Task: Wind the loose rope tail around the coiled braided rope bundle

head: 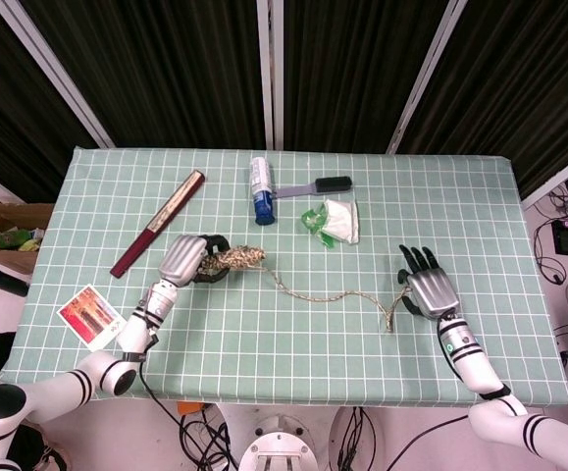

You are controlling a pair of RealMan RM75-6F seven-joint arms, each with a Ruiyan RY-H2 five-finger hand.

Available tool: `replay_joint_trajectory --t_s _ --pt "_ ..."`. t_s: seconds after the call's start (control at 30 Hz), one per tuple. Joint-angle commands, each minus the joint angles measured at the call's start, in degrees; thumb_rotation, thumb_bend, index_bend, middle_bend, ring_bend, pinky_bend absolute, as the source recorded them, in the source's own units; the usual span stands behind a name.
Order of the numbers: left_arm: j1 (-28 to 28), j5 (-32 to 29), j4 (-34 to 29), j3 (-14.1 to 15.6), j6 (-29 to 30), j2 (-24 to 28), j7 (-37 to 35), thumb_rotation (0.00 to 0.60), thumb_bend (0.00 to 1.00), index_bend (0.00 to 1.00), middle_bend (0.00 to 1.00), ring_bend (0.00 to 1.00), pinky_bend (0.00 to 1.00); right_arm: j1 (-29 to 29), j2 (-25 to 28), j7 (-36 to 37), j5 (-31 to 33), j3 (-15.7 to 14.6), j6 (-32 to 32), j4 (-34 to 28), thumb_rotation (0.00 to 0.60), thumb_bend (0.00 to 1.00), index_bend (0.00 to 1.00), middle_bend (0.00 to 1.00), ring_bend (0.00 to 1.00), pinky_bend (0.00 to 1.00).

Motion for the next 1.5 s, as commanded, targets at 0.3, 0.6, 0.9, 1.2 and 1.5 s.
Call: replay_joint_trajectory --t_s 0.3,0.6,0.9,1.2,1.5 --pt "-0.1 0.1 0.46 0.15 -0.36 -0.05 -0.25 0.6 0.43 0.65 0.64 0.54 0.64 0.35 -0.83 0.31 0.2 -0.14 0.15 1.44 0.6 0.33 0.52 0.02 0.0 0.0" --pt "-0.16 -0.06 0.33 0.18 -0.75 0.03 -0.13 0.6 0.44 0.65 0.64 0.54 0.64 0.31 -1.41 1.01 -0.01 -0.31 0.88 2.56 0.6 0.36 0.58 0.03 0.0 0.0" --pt "-0.25 -0.15 0.71 0.2 -1.12 -0.28 -0.62 0.6 0.44 0.65 0.64 0.54 0.64 -0.03 -1.74 2.57 -0.36 -0.4 1.9 3.49 0.6 0.42 0.66 0.05 0.0 0.0" --pt "-0.06 -0.28 0.49 -0.06 -0.76 -0.07 -1.21 0.6 0.44 0.65 0.64 0.54 0.64 -0.72 -1.74 5.73 -2.56 -1.03 4.55 3.95 0.6 0.45 0.81 0.07 0.0 0.0" --pt "-0.03 -2.79 -2.5 -2.66 -0.34 0.78 -0.04 0.6 0.45 0.65 0.64 0.54 0.64 -1.38 0.02 9.55 -9.32 -1.66 12.81 -1.44 0.6 0.48 0.9 0.08 0.0 0.0"
